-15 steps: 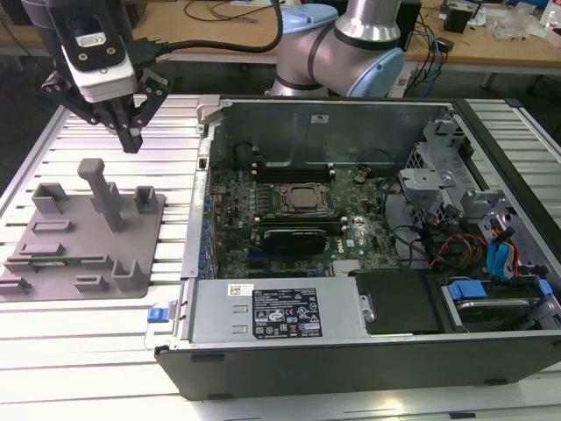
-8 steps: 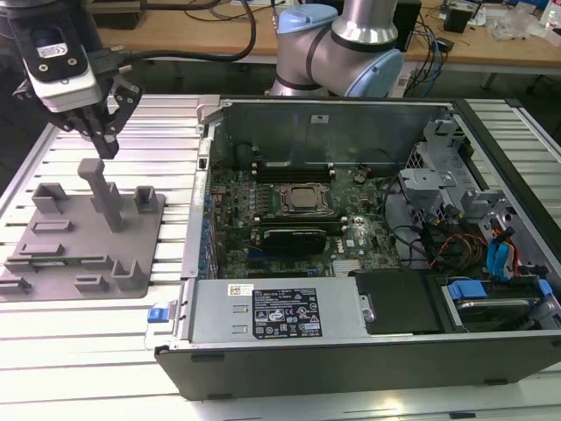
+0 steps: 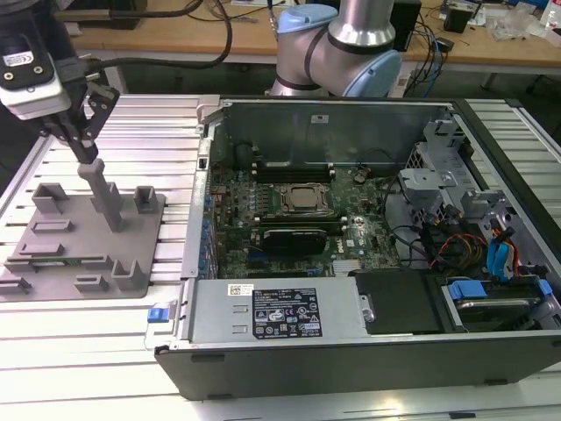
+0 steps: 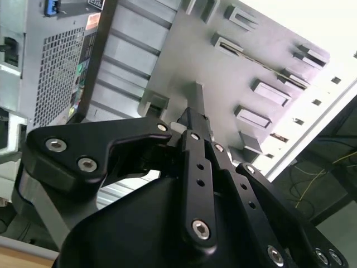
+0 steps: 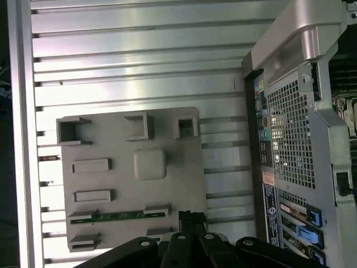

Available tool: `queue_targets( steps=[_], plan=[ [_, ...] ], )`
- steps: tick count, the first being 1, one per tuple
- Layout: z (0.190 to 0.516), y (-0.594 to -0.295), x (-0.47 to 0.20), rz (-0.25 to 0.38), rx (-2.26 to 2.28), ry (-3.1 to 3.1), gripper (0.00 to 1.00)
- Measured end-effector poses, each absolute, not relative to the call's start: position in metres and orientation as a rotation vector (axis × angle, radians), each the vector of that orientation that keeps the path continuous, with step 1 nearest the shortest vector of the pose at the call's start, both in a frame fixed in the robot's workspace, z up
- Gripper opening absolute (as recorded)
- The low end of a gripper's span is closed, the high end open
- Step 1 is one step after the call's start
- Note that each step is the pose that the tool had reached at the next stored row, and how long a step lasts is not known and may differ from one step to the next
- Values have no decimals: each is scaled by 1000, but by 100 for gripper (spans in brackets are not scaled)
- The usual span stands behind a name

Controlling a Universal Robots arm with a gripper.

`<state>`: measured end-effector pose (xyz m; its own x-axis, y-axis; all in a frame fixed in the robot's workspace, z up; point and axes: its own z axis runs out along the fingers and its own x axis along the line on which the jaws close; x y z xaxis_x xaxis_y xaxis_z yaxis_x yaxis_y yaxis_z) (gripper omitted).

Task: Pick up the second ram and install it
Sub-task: 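Reach for the second ram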

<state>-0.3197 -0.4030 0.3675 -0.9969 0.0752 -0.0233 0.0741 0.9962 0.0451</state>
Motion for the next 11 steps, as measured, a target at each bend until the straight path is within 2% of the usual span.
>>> queue_targets(
  steps=[11],
  plan=[
    [359,-407,-341,69,116,3114,8]
  ],
)
